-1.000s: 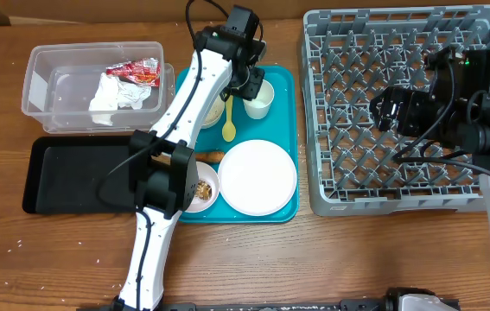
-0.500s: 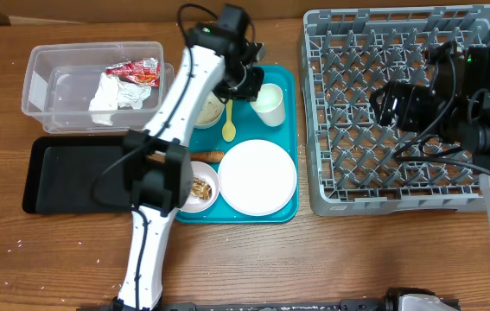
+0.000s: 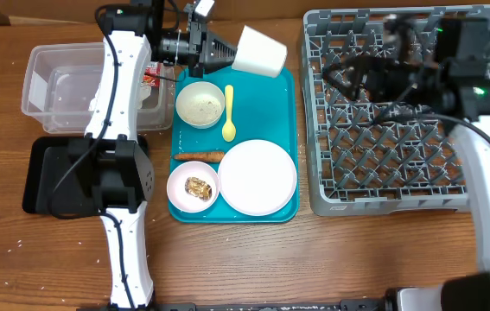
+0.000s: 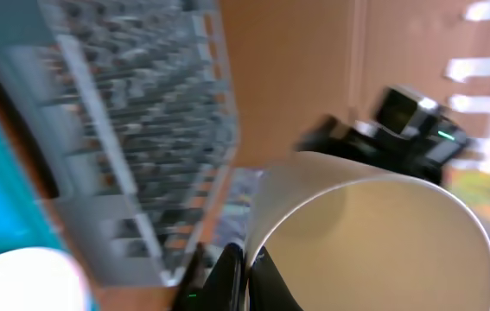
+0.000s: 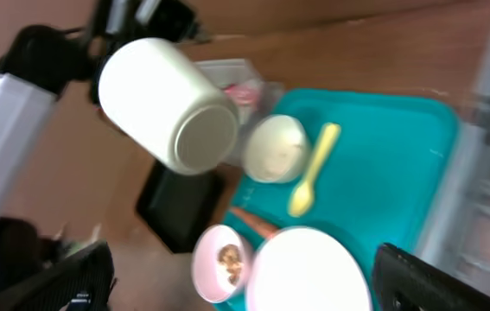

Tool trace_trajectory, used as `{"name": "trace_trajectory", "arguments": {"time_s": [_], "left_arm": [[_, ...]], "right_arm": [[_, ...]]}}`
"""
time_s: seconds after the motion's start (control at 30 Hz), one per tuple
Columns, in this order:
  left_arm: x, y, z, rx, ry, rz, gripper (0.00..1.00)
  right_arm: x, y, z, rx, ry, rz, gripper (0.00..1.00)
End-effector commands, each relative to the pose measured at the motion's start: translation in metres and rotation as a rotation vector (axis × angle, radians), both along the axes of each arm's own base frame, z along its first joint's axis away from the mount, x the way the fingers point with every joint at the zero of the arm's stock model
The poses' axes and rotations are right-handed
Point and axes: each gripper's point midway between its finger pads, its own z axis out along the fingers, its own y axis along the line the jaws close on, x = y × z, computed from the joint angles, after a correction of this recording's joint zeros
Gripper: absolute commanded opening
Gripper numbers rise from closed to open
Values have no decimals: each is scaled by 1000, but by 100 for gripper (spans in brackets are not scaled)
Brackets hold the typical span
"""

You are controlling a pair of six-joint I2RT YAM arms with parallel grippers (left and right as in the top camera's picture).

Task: Sort waste into correct bins and load items into the dishwasher
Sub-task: 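Lift the cup with the left gripper and pass it to the right gripper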

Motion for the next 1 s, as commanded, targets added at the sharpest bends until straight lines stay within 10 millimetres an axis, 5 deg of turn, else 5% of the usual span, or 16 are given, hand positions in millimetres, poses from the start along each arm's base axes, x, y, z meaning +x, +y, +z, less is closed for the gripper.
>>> {"name": "trace_trajectory", "arguments": {"time_s": [0.0,0.5,0.97], "left_arm": [[-20,-15,43,-149,-57,-71,4],[-49,-53,42,-138,52,-155,4],[-56,-63,42,-133,85,-177,4]], "right_arm": [[-14,36,29,120,-83,181,97],[-10,63,43,105,-213,236,96],[-11,65,36,101,-192,237,62]]}}
